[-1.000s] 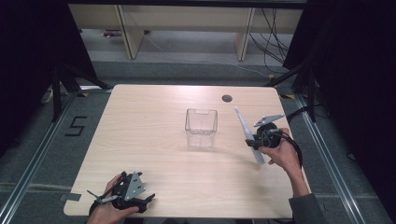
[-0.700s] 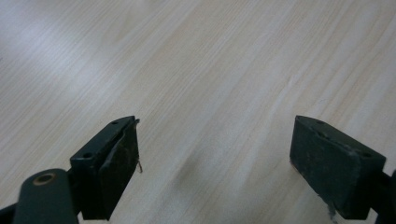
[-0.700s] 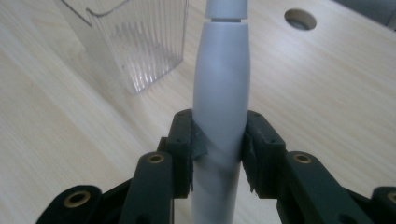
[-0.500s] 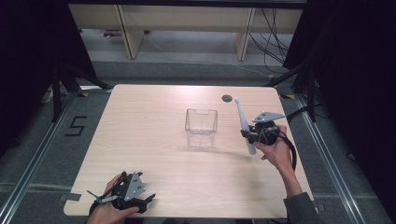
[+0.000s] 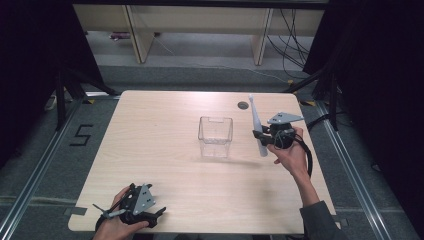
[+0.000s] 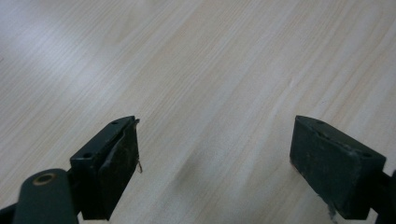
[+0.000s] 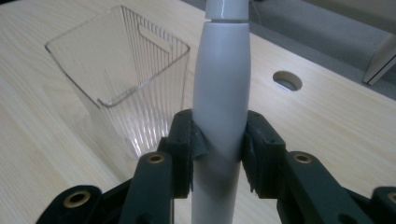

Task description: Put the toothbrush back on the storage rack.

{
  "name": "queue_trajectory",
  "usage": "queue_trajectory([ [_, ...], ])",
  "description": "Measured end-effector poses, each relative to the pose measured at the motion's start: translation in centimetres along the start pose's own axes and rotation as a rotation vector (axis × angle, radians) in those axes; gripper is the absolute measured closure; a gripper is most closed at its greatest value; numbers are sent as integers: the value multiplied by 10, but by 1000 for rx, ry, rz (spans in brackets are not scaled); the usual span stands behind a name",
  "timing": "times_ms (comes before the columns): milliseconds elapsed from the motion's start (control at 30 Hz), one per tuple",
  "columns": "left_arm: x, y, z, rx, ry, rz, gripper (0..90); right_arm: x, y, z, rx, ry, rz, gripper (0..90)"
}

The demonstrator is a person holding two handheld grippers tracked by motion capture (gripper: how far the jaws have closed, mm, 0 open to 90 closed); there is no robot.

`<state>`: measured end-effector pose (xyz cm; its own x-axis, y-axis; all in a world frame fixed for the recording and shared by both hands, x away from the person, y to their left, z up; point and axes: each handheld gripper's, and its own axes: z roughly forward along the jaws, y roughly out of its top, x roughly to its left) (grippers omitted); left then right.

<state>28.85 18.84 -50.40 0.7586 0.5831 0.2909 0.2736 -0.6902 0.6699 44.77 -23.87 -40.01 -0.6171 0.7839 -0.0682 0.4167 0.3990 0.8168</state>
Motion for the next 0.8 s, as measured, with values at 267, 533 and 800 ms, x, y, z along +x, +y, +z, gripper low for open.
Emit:
queue_trajectory([
  [267,0,0,0,0,0,-2,151,6,12,4,-16,40,-11,670],
  [533,0,0,0,1,-5,-4,151,13,22,7,-28,55,-14,669],
  [800,1,0,0,3,-9,1,151,15,32,6,-40,66,-15,669],
])
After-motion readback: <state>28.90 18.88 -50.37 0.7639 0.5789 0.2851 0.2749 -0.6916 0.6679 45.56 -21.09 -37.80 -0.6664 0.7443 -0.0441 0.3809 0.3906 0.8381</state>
